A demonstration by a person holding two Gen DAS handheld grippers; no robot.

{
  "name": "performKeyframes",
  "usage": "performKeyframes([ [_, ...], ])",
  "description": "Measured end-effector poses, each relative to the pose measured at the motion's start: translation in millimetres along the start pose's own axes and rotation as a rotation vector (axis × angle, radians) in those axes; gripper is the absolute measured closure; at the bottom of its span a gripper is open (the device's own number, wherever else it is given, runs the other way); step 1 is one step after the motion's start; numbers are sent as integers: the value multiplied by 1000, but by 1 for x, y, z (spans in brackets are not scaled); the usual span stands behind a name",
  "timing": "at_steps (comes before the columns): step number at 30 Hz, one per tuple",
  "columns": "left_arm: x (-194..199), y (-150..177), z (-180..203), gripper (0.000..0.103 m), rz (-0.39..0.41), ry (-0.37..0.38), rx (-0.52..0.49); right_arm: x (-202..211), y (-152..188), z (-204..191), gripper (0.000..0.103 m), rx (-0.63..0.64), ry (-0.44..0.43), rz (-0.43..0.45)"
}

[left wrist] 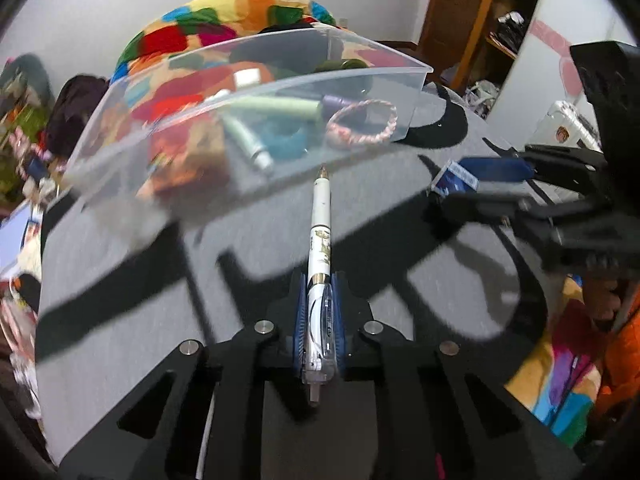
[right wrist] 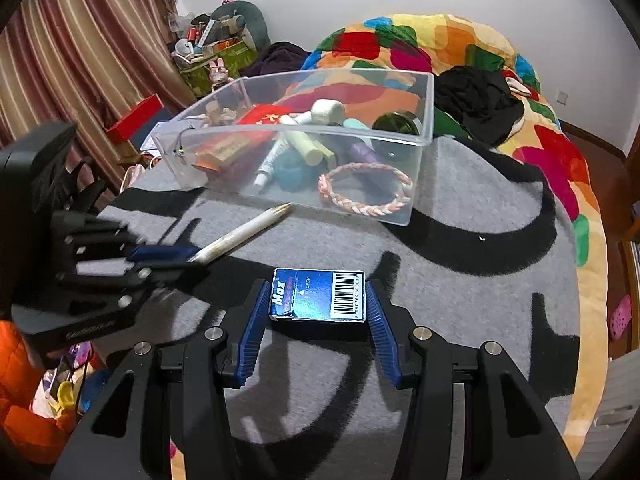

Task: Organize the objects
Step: 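Grasp the blue card box with the right tool while the left tool grasps the white pen, then lower the card box and white pen into the clear box, open both tools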

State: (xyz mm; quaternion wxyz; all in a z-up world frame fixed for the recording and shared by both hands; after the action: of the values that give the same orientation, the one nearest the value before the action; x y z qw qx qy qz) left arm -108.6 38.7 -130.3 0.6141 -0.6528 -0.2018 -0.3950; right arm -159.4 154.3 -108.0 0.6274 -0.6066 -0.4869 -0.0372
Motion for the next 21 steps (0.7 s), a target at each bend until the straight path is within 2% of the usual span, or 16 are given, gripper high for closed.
performKeyframes([
  [4, 9, 8, 0, 91, 0, -20, -5, 3, -5, -8, 58, 8, -13, 15],
  [12, -7, -7, 8, 93, 47, -66, -77, 12, -22, -18, 58, 5, -22, 62],
  [16, 1, -13, 5, 93, 79, -58, -32, 18, -35, -18, 58, 6, -11, 98],
  [21, 32, -34, -5, 93, 180, -53, 27, 22, -55, -17, 58, -8, -8, 142],
])
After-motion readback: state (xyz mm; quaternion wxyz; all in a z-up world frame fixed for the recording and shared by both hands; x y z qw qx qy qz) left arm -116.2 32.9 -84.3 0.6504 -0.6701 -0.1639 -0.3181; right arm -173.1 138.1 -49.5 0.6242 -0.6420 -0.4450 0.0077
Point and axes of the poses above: each gripper's, at about its wrist camera, not at the fingertips, and x roughly against the way its jaws point, z to its right, y to its underside, the point moved 8 cm from there along -x, roughly the way its jaws point, and after that the axes turned 10 degrees about z, right-handed, at the moved point
